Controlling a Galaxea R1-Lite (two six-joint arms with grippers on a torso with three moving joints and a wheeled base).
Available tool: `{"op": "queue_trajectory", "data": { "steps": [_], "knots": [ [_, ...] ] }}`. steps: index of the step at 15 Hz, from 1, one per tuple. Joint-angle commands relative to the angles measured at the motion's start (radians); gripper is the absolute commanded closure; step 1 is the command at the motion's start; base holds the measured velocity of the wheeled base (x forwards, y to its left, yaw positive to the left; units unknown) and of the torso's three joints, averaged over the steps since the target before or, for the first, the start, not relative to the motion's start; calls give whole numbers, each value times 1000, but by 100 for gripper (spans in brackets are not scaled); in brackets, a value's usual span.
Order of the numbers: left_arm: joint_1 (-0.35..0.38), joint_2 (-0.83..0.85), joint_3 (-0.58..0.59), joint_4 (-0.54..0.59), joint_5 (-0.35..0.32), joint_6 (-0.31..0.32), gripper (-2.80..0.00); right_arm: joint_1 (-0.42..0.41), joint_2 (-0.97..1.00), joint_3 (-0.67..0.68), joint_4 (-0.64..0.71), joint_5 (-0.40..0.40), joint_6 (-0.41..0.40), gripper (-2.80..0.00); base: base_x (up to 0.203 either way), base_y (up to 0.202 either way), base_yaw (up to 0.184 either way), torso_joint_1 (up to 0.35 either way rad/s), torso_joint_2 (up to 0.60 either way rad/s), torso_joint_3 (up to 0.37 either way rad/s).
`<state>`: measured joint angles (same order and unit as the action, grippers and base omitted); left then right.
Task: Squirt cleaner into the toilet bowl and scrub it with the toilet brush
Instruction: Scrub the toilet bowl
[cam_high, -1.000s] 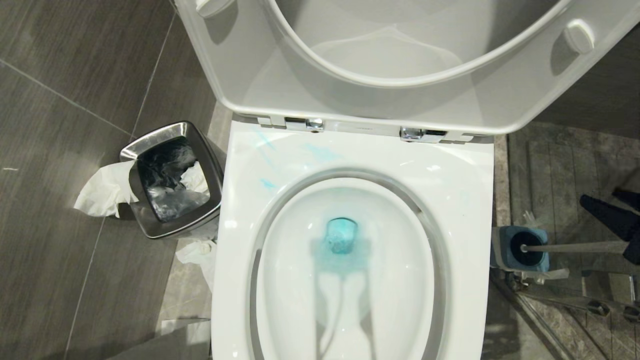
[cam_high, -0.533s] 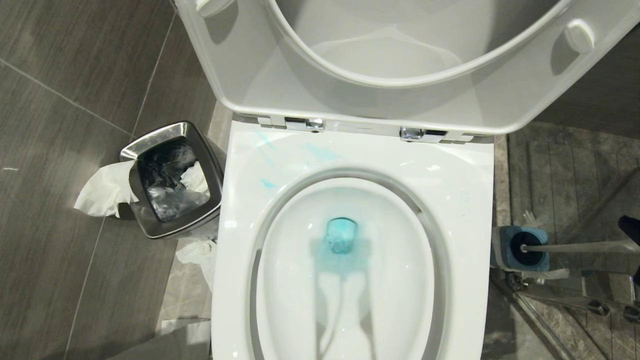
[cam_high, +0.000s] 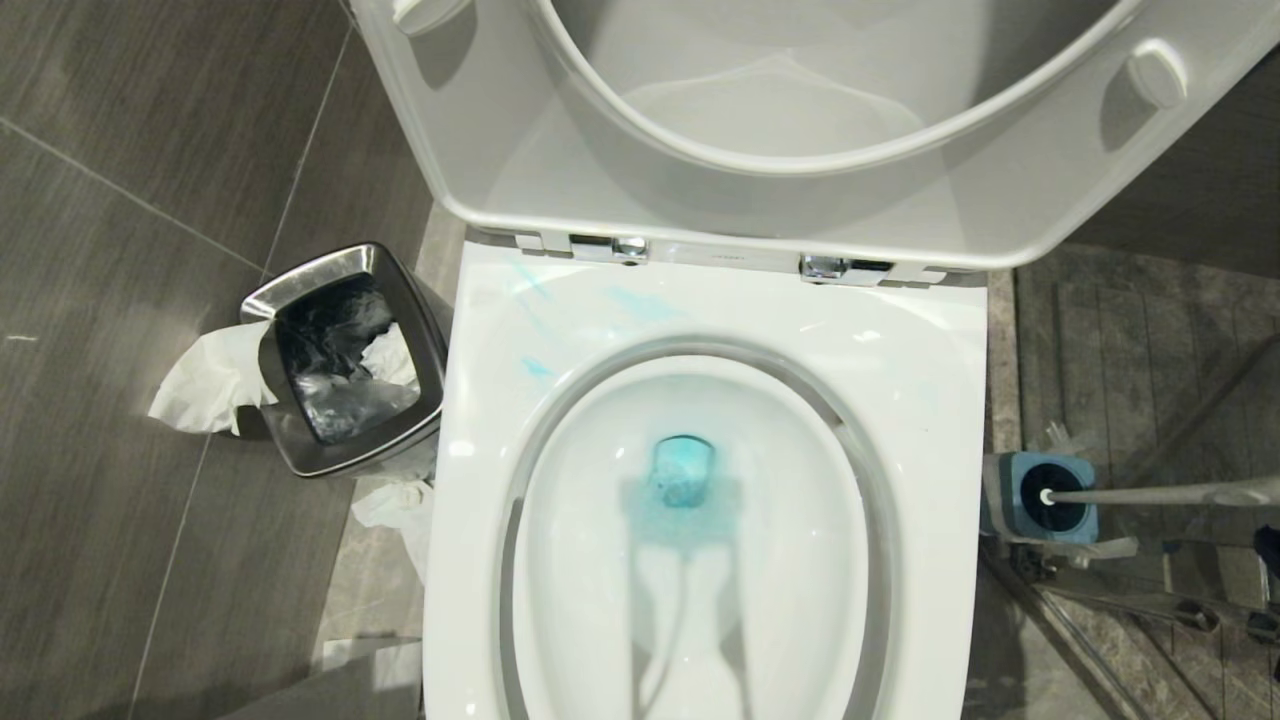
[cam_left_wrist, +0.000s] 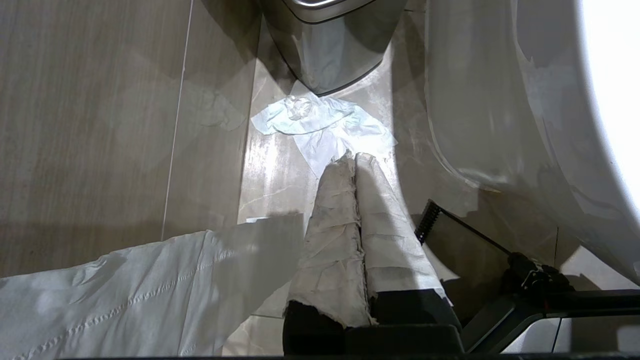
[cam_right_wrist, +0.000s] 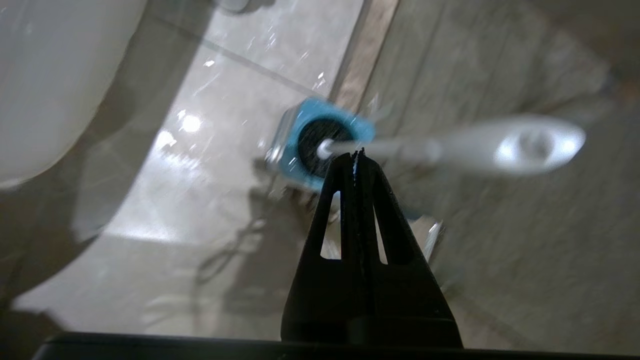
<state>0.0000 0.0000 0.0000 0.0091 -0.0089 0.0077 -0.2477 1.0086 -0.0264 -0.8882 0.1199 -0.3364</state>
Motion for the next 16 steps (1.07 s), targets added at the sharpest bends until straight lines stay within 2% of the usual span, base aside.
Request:
{"op": "queue_trajectory", "data": {
  "steps": [1,6,10,13,16],
  "knots": [
    [0,0,3,0,0,-1,0,2,-3,25,-11,3,79,0,0,0,0,0,0,0],
    [0,0,3,0,0,0,0,1,120,25,28,-7,172,0,0,0,0,0,0,0],
    [0,0,3,0,0,0,0,-5,-60,25,52,-33,177,0,0,0,0,0,0,0],
    [0,0,3,0,0,0,0,-117,-201,25,269,-32,199,0,0,0,0,0,0,0],
    [0,1,2,0,0,0,0,-148,-253,25,415,30,201,0,0,0,0,0,0,0]
  ]
}}
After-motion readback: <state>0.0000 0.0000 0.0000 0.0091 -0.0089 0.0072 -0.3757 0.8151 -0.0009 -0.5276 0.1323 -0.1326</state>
